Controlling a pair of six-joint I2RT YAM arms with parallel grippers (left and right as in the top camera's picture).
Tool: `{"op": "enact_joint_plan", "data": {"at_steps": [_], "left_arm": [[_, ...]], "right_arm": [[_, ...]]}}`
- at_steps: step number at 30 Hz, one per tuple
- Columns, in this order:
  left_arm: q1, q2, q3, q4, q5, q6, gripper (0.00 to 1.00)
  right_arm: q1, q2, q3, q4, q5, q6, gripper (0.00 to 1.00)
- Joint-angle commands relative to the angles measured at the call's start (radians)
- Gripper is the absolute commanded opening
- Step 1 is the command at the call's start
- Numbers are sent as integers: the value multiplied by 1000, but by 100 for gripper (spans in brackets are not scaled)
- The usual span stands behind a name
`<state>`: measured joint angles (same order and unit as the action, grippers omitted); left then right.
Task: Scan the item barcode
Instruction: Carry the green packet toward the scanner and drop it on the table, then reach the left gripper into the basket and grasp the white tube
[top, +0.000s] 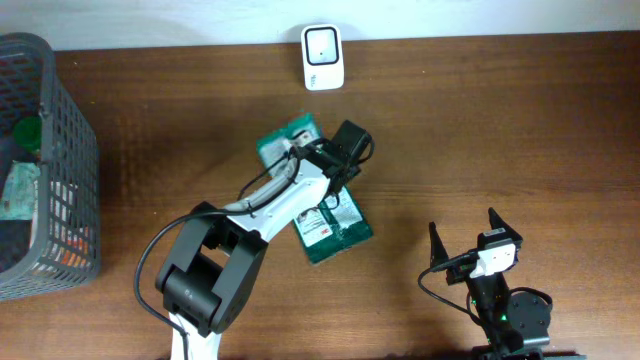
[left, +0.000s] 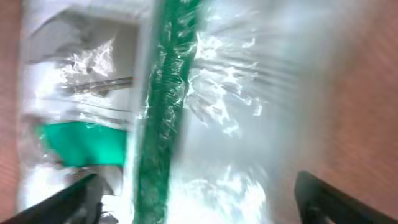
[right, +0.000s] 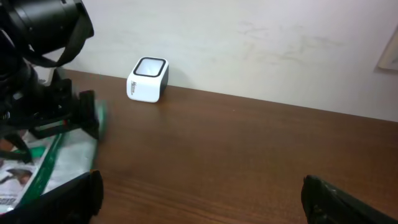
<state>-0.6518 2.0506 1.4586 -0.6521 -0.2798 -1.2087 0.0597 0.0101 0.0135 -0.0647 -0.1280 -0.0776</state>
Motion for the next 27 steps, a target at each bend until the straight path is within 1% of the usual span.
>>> {"op": "enact_joint_plan", "data": {"at_steps": [1, 2, 4, 5, 7, 9, 10, 11, 13, 15, 16, 17, 18, 19, 20, 22, 24, 27], "left_arm": [[-3, -10, 99, 8, 8, 230, 99], [-3, -18, 138, 5, 8, 300, 99], [-3, -47, 242, -18, 12, 506, 99], [-3, -64, 302, -39, 12, 626, 99], [6, -103, 410, -106, 10, 788, 99], [29, -141, 489, -169, -9, 854, 99], [70, -187, 572, -246, -47, 902, 99], [113, -224, 628, -301, -82, 925, 100], [196, -282, 695, -379, -141, 927, 100], [317, -352, 740, -447, -194, 927, 100], [373, -381, 747, -465, -206, 944, 98], [459, -421, 747, -484, -208, 980, 94], [525, -446, 747, -498, -208, 993, 92], [641, -479, 747, -528, -206, 995, 89], [706, -491, 747, -542, -201, 995, 88], [880, -502, 747, -564, -132, 999, 91], [1030, -489, 747, -552, -33, 1061, 94], [1192, -446, 747, -542, 109, 1088, 93]], "right_arm": [[5, -7, -8, 0, 2, 8, 98], [5, -7, -8, 0, 2, 8, 98], [5, -7, -8, 0, 2, 8, 98], [5, -7, -8, 0, 2, 8, 98], [5, -7, -8, 0, 2, 8, 98], [5, -7, -8, 0, 2, 8, 98], [5, -7, -8, 0, 2, 8, 98], [5, -7, -8, 0, 2, 8, 99], [5, -7, -8, 0, 2, 8, 98], [5, -7, -8, 0, 2, 8, 98], [5, -7, -8, 0, 2, 8, 98], [5, -7, -8, 0, 2, 8, 98], [5, -7, -8, 0, 2, 8, 98], [5, -7, -8, 0, 2, 8, 98], [5, -7, -8, 0, 2, 8, 98], [5, -7, -8, 0, 2, 8, 98], [5, -7, -8, 0, 2, 8, 98], [5, -7, -8, 0, 2, 8, 98]]}}
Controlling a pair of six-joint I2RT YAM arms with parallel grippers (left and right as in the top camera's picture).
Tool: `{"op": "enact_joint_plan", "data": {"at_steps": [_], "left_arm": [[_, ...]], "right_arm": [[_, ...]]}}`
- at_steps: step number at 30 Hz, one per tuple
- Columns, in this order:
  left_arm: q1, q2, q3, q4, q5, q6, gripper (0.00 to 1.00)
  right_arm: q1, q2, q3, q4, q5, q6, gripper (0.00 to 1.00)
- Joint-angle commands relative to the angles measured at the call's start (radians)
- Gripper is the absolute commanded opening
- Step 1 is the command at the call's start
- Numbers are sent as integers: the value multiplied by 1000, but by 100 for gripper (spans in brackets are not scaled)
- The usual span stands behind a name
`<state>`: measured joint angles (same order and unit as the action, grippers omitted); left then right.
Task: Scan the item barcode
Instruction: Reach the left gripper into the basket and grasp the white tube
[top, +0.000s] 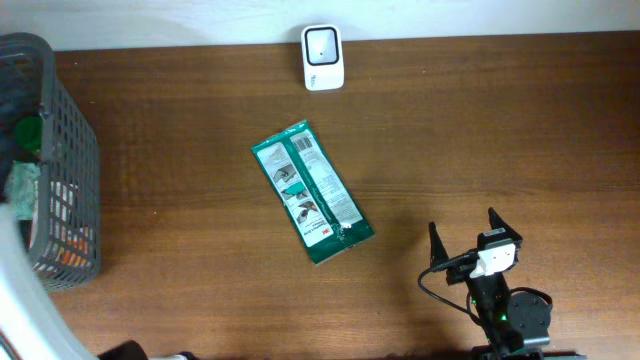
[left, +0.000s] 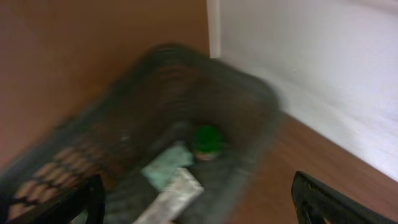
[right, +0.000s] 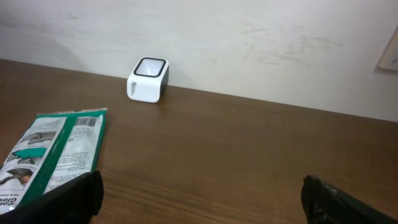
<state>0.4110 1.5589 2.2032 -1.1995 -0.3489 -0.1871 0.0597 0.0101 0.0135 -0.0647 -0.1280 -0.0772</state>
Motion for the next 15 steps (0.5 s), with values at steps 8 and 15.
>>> {"op": "enact_joint_plan", "data": {"at_steps": [8, 15], "left_arm": [[372, 225, -21, -5, 347, 65, 86], [420, 330, -181, 17, 350, 111, 85]], "right_arm": [[5, -7, -8, 0, 2, 8, 98], [5, -7, -8, 0, 2, 8, 98]]}}
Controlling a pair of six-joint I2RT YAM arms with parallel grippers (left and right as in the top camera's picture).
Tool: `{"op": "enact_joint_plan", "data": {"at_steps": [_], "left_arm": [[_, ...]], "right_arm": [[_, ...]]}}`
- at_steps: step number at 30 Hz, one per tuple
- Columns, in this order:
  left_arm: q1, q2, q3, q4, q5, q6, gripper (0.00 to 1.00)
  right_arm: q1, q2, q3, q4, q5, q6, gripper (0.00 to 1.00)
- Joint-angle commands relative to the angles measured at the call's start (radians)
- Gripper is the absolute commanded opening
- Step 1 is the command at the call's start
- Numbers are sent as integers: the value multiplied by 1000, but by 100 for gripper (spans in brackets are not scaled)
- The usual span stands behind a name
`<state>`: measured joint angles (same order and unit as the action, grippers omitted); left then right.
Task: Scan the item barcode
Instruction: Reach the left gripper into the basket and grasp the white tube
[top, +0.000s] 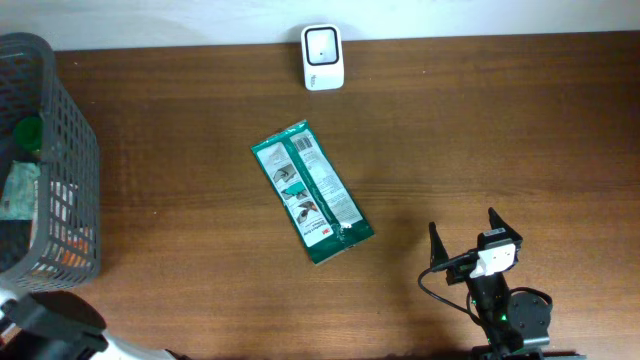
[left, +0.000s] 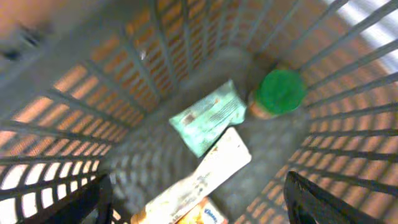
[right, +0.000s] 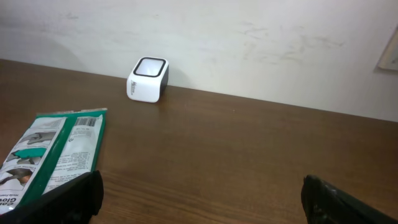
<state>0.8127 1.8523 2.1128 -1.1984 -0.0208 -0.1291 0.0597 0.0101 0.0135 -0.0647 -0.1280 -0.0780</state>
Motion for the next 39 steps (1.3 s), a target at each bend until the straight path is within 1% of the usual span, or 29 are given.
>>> {"op": "enact_joint_plan", "data": {"at_steps": [1, 4, 7, 9, 12, 13, 16, 24, 26, 27, 32, 34, 36, 37, 38, 39], "left_arm": [[24, 37, -140, 38, 22, 72, 84], [55, 37, -296, 122, 31, 127, 85], [68, 38, -443, 243, 86, 249, 87], [68, 45, -505, 315, 86, 302, 89], [68, 68, -561, 393, 160, 402, 84], [68, 82, -565, 399, 194, 440, 79], [68, 127, -565, 401, 200, 442, 75], [63, 204, -575, 390, 216, 454, 73], [63, 215, -577, 386, 216, 460, 70], [63, 222, -577, 375, 216, 460, 65], [60, 270, -588, 367, 216, 460, 62], [60, 288, -589, 367, 216, 459, 52], [60, 289, -587, 369, 216, 459, 27], [60, 288, -585, 369, 216, 459, 17], [61, 288, -583, 367, 216, 455, 9], [61, 286, -580, 363, 216, 443, 6]], "right_arm": [[5, -7, -8, 0, 2, 8, 98], [5, -7, -8, 0, 2, 8, 98], [5, -7, -8, 0, 2, 8, 98], [5, -7, -8, 0, 2, 8, 98], [5, -7, -8, 0, 2, 8, 98], [5, -7, -8, 0, 2, 8, 98], [5, -7, -8, 0, 2, 8, 98], [5, -7, -8, 0, 2, 8, 98], [5, -7, -8, 0, 2, 8, 98], [5, -7, -8, 0, 2, 8, 98], [5, -7, -8, 0, 2, 8, 98], [5, -7, -8, 0, 2, 8, 98], [5, -7, -8, 0, 2, 8, 98], [5, -7, -8, 0, 2, 8, 98], [5, -7, -8, 0, 2, 8, 98], [5, -7, -8, 0, 2, 8, 98]]}}
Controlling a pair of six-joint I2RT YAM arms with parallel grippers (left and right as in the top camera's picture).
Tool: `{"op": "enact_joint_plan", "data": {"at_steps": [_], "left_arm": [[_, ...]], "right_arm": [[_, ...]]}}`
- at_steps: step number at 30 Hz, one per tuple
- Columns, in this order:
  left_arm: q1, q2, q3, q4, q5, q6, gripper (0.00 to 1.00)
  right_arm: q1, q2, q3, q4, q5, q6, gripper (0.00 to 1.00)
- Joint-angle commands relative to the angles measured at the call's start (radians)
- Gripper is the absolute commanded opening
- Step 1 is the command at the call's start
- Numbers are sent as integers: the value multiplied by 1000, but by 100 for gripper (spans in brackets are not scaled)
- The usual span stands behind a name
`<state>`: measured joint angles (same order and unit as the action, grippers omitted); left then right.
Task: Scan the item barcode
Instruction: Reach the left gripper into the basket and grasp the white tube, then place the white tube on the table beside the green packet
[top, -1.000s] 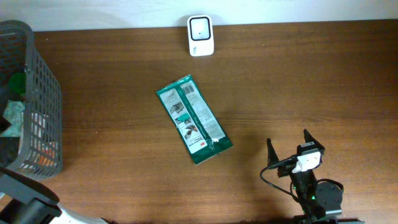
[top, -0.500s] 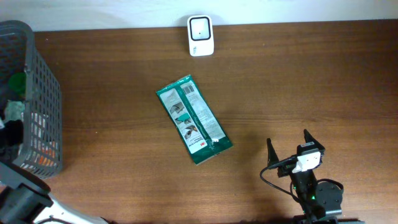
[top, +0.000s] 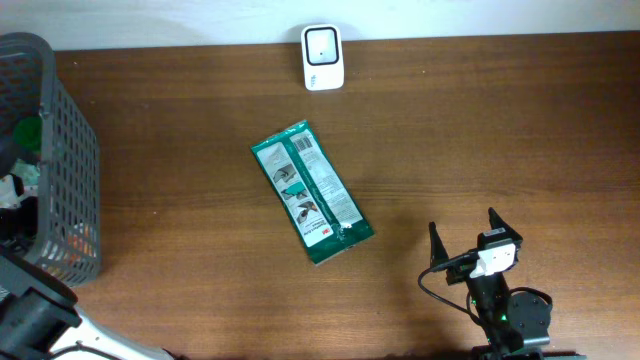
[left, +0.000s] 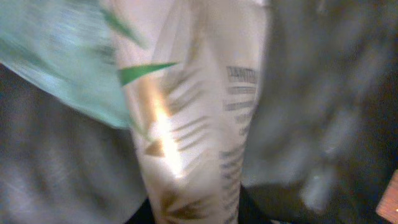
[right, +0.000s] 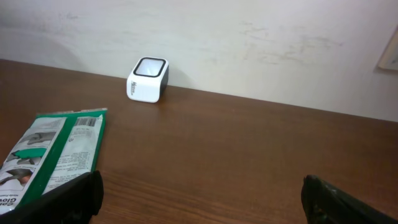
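Observation:
My left gripper (left: 199, 214) is down inside the grey mesh basket (top: 70, 150) at the table's left end. Its dark fingers (left: 148, 214) press both sides of a white packet (left: 199, 124) with gold and green print; the view is blurred. A pale green pouch (left: 56, 56) lies beside the packet. A green-and-white flat pack (top: 312, 192) lies at the table's middle, also seen in the right wrist view (right: 53, 155). The white scanner (top: 323, 44) stands at the back edge. My right gripper (top: 478, 240) rests open at the front right, holding nothing.
The basket holds several other items, among them a green-capped jar (top: 27, 130). The left arm's base (top: 30, 320) shows at the lower left corner. A white wall runs behind the scanner (right: 148, 79).
My left gripper stood open high over the basket's contents; now it is low in the basket with its fingers narrowed onto the white packet. The right arm and the flat pack are unmoved.
First my left gripper was open right over the green flat pack at the table's middle. Then the pack lay alone there and the gripper faced the basket. Then it looked down into the basket, and now it grips the white packet inside.

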<state>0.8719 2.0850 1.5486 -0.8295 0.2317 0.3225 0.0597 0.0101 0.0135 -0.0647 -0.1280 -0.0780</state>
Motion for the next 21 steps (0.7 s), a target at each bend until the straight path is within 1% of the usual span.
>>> {"op": "enact_joint_plan", "data": {"at_steps": [1, 2, 4, 6, 8, 10, 14, 18, 21], "left_arm": [[2, 52, -13, -7, -37, -22, 4], [2, 50, -6, -14, -37, -23, 1], [2, 44, 10, -25, -37, -31, 0], [2, 30, 43, -40, -35, -79, 0], [1, 8, 91, -73, 10, -87, 0], [1, -29, 149, -104, 91, -87, 0], [-2, -149, 298, -138, 190, -142, 0], [-26, -290, 436, -133, 199, -151, 0], [-70, -384, 522, -129, 200, -187, 0]], "right_arm": [[5, -7, -8, 0, 2, 8, 98], [5, -7, -8, 0, 2, 8, 98], [5, -7, -8, 0, 2, 8, 98], [5, -7, -8, 0, 2, 8, 98], [5, -7, -8, 0, 2, 8, 98], [5, -7, -8, 0, 2, 8, 98], [5, -7, -8, 0, 2, 8, 98], [5, -7, -8, 0, 2, 8, 98], [5, -7, -8, 0, 2, 8, 98]]}}
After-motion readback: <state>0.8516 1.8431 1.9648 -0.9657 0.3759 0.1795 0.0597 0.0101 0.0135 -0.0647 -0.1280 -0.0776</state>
